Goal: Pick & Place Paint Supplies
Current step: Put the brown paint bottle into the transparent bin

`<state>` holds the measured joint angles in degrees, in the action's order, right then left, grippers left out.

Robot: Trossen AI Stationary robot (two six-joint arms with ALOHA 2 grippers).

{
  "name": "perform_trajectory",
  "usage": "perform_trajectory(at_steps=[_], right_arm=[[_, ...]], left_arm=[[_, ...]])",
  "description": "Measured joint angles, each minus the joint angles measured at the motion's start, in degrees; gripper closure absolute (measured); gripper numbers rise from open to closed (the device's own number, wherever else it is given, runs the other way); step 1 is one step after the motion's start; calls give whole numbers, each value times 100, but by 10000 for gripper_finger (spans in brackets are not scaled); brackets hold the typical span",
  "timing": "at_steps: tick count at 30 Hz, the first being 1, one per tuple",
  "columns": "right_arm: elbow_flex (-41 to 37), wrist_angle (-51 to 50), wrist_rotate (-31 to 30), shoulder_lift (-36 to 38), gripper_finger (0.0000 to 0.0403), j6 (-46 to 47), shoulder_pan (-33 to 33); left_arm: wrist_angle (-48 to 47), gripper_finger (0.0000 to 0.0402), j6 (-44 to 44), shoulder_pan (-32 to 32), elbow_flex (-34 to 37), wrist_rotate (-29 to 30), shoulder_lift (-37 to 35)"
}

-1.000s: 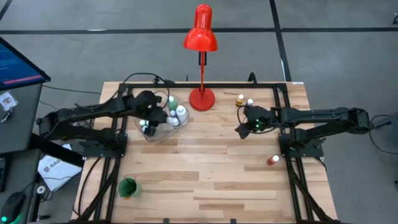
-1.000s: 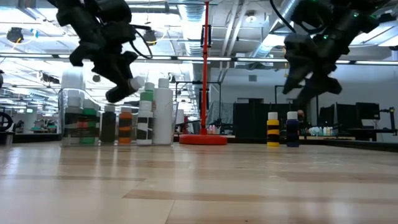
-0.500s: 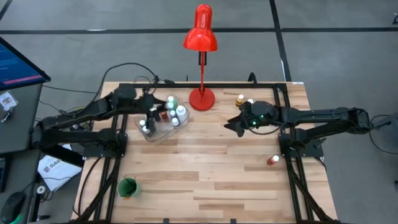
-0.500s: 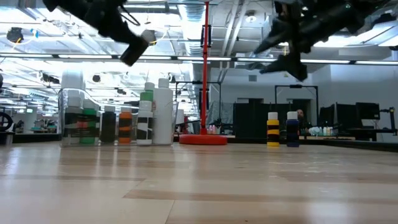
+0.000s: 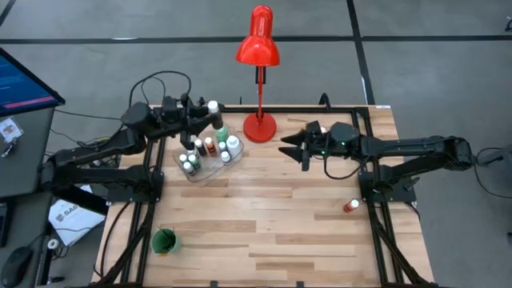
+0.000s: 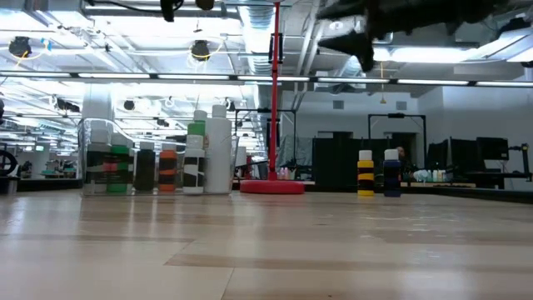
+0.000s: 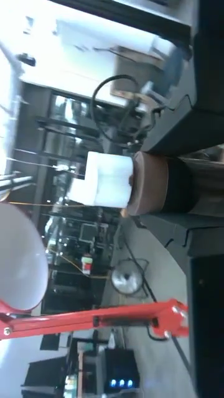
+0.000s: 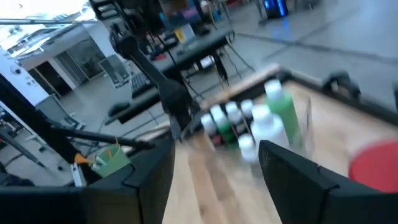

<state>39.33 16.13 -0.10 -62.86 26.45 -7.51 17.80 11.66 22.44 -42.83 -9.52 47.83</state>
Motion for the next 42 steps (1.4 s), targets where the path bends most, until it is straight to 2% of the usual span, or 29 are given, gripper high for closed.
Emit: perform_trajectory(at_steps=[8,13,19,24,30,37,40,42], right_arm=[[1258,26,-9,-1086,174,-954,-3],[2041,6,57,-1681,150,-1253,-125],[2953,-13,631,-2234,114,-1634,-313],[3598,-261,1119,-2674,106,-1693,-387],[4014,-391,1494,-3018,106,-1693,-387],[4198,-370,1528,-3120,109,-1692,-378],[4196,-389,1521,-3117,132,-1604,-378],[4194,-458,1521,-3078,161,-1609,-398]], left_arm=[[1232,285,720,-190,2,0,640],[2095,285,1030,-289,2,-2,996],[2407,285,1170,-474,2,0,1293],[2635,285,1173,-619,4,0,1470],[2683,285,1135,-640,4,22,1489],[2692,285,1130,-627,4,94,1562],[2732,285,1130,-625,5,101,1575],[2741,285,1130,-625,4,101,1567]])
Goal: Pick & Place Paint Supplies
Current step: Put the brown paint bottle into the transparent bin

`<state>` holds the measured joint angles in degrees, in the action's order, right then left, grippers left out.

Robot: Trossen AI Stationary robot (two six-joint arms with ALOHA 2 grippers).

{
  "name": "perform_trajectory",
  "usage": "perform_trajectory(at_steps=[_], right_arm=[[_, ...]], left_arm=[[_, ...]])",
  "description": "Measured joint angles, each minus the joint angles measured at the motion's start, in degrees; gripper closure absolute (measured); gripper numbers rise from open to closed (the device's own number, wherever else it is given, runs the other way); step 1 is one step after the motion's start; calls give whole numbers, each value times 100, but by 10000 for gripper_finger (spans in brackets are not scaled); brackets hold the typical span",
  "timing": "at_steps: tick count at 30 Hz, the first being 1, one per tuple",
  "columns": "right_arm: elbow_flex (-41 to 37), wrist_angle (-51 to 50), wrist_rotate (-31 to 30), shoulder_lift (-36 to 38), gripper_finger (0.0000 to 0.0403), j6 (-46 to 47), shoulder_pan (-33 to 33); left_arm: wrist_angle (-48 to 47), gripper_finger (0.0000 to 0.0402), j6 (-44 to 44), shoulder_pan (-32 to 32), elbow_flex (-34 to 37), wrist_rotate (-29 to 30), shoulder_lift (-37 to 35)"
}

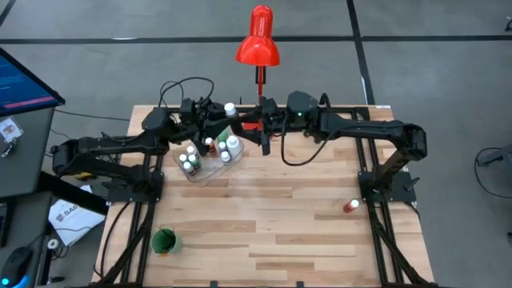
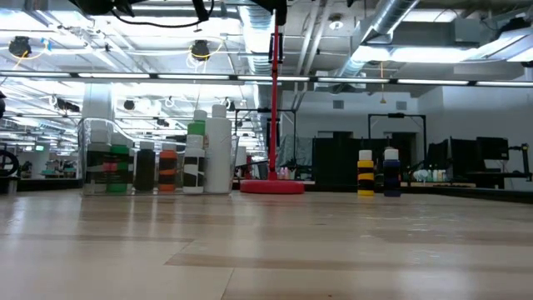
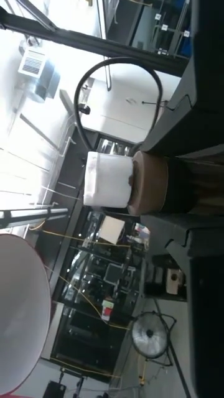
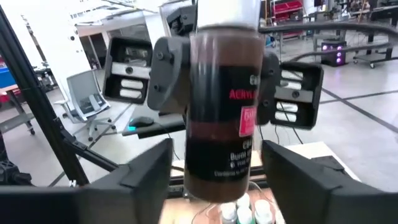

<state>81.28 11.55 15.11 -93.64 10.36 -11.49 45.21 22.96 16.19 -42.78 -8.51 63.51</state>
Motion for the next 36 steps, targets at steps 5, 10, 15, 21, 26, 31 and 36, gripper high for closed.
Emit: perform_trajectory(at_steps=[5,10,15,21,26,31,36], right_arm=[[2,-127,151,15,276,-47,-37],[0,-148,225,15,322,-158,-35],[0,-150,247,15,322,-119,-37],[-4,-611,320,222,315,-150,-56],[0,-1344,312,568,314,-312,-90],[-2,-2651,306,885,312,-348,-135],[-2,-4089,307,1002,311,-346,-121]], left_arm=[[-7,285,-10,0,2,-6,16],[43,285,-20,-15,2,0,78],[59,277,1,-15,2,-2,96],[-9,232,74,-20,2,-155,68],[-452,190,347,-13,0,-252,37],[-783,165,456,-15,2,-603,39],[-1175,150,295,-15,2,-944,35]])
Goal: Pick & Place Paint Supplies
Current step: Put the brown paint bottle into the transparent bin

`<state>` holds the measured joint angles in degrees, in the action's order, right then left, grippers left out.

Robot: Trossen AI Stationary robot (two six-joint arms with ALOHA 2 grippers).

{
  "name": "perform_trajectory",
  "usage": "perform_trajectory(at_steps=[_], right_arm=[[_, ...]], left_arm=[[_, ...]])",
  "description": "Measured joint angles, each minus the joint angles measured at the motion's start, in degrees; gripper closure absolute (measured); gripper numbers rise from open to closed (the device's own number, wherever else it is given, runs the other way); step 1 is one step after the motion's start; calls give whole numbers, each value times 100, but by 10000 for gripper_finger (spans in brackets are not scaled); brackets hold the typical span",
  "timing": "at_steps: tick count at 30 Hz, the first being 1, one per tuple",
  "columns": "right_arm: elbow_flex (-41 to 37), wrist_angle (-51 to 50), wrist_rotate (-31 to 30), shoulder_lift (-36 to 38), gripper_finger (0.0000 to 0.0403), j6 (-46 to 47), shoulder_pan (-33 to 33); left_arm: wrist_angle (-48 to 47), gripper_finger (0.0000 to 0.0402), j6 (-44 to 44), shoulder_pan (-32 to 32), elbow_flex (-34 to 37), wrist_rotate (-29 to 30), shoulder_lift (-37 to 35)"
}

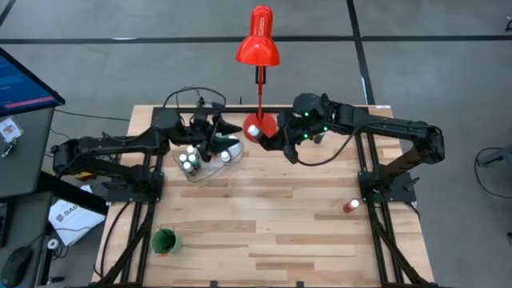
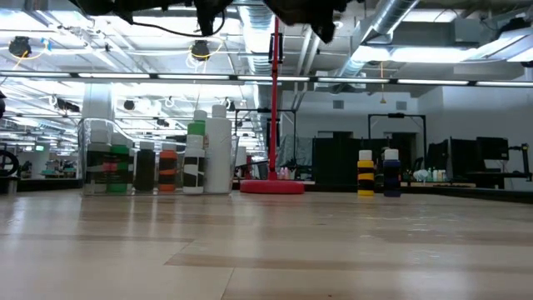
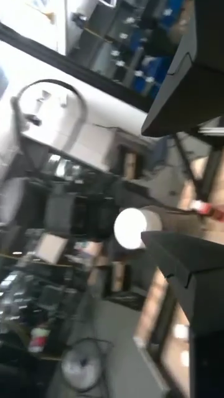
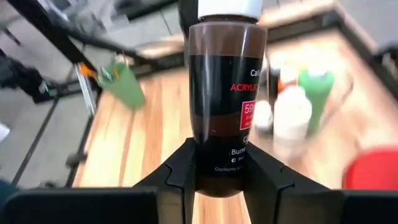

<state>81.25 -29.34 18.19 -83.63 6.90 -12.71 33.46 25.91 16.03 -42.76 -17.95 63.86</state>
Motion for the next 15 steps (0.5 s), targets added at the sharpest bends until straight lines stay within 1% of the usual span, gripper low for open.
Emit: perform_trajectory(at_steps=[3,6,8,10,12,15], right_arm=[[0,-456,103,-5,311,1,55],[0,-602,150,-104,311,0,167],[-20,-774,150,-126,310,0,220],[11,-662,154,-199,310,0,298],[-10,-808,155,-227,310,1,329],[9,-657,194,-368,310,4,342]], left_arm=[[-456,144,-80,1,0,-237,2],[-898,142,-339,0,1,-296,42],[-993,141,-490,0,4,-292,46],[-1079,141,-728,0,2,-285,35],[-1232,141,-829,0,2,-287,39],[-1483,141,-973,-4,2,-309,42]])
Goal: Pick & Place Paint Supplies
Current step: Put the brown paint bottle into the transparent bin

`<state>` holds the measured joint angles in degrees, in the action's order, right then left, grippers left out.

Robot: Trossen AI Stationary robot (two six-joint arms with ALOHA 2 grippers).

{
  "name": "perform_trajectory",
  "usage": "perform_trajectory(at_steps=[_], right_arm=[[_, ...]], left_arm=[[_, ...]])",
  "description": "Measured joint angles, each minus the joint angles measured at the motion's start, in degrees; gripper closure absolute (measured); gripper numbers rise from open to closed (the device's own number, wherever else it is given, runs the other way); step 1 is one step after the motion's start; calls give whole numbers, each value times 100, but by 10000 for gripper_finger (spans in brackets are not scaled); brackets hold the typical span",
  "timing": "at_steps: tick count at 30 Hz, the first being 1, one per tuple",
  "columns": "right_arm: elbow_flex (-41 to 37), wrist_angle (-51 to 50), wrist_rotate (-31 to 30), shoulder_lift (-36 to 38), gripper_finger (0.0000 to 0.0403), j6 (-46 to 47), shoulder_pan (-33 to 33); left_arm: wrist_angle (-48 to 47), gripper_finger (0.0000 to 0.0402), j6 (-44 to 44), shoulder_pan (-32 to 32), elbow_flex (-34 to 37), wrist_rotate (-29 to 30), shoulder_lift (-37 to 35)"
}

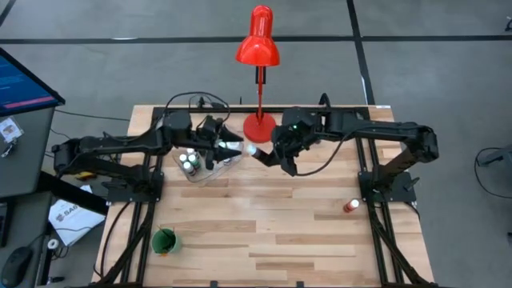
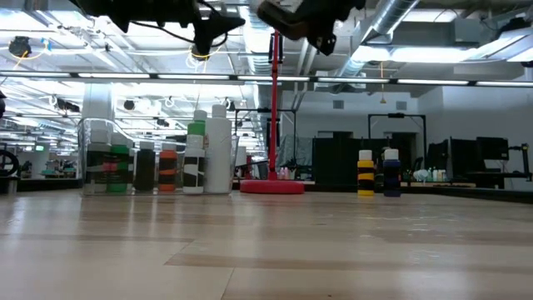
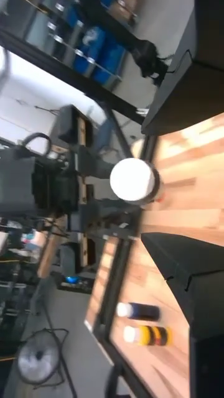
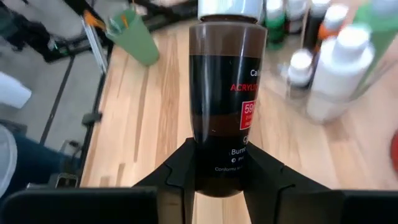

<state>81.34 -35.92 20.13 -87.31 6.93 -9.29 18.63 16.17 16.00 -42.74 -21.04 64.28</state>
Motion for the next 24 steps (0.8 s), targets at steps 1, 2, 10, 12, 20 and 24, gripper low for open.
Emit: perform_trajectory(at_steps=[1,2,10,12,20,24], right_arm=[[-12,-66,38,-21,310,5,0],[-22,-108,84,-27,310,5,-5],[-8,123,111,-228,310,17,20],[4,126,117,-277,310,18,29],[-7,71,119,-308,310,14,125],[-9,47,107,-308,310,14,94]], left_arm=[[-62,141,-69,-21,0,0,41],[-84,141,-96,-46,0,2,80],[-78,141,-247,-208,0,-33,432],[-67,141,-247,-252,0,-33,530],[-6,141,-256,-265,-2,-28,660],[-6,141,-260,-265,-2,-28,662]])
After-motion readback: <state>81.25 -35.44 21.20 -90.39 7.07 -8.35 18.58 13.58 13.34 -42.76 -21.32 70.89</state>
